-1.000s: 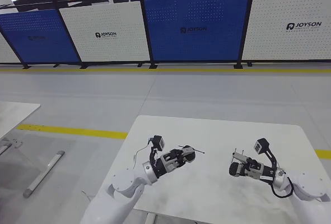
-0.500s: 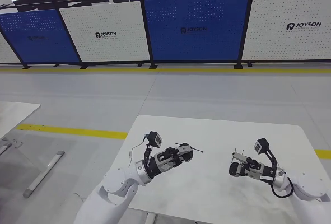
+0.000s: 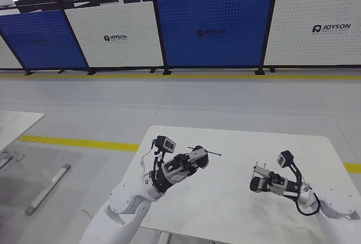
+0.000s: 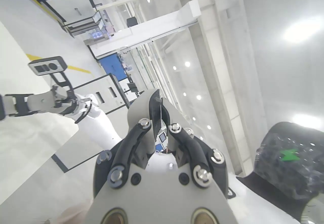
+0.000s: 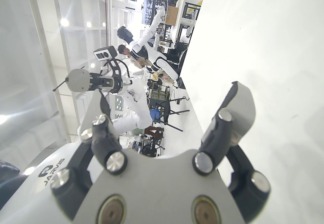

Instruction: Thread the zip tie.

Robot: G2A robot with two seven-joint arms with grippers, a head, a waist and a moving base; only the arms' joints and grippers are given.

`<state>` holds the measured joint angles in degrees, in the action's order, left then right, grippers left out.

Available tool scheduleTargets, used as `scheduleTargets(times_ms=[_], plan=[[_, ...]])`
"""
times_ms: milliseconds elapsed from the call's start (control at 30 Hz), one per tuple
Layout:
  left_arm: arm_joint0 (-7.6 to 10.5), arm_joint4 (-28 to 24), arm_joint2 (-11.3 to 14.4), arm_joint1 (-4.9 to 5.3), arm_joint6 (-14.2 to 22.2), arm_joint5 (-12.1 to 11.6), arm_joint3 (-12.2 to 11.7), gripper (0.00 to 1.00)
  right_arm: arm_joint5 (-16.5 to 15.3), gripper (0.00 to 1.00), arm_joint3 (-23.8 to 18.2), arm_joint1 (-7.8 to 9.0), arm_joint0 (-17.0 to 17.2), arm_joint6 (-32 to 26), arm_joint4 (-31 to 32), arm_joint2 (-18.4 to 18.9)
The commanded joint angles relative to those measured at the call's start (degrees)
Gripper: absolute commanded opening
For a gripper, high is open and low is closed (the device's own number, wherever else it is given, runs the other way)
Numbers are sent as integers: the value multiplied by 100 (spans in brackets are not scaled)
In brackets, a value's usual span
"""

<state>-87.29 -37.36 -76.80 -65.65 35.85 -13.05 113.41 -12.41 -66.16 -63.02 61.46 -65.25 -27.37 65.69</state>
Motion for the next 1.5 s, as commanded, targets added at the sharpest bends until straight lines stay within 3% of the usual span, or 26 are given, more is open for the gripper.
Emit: scheduleTargets(times_ms=[0,267,633,900,1100,1233,1467], plan=[[6,-75,-35,3,40,-28,81,0,0,100,0,0,0,0,0,0],[-4,-438,-67,-7,169,-247,207,0,0,100,0,0,0,0,0,0],[0,-355,-95,0,165,-191,203,0,0,100,0,0,0,0,0,0],[105,-320,126,-22,-108,203,-409,0,0,100,0,0,0,0,0,0],[154,-326,401,-57,-174,231,-950,0,0,100,0,0,0,0,0,0],[229,-38,570,-87,-411,55,-1291,0,0,100,0,0,0,0,0,0],[238,34,593,-93,-489,-3,-1309,0,0,100,0,0,0,0,0,0]])
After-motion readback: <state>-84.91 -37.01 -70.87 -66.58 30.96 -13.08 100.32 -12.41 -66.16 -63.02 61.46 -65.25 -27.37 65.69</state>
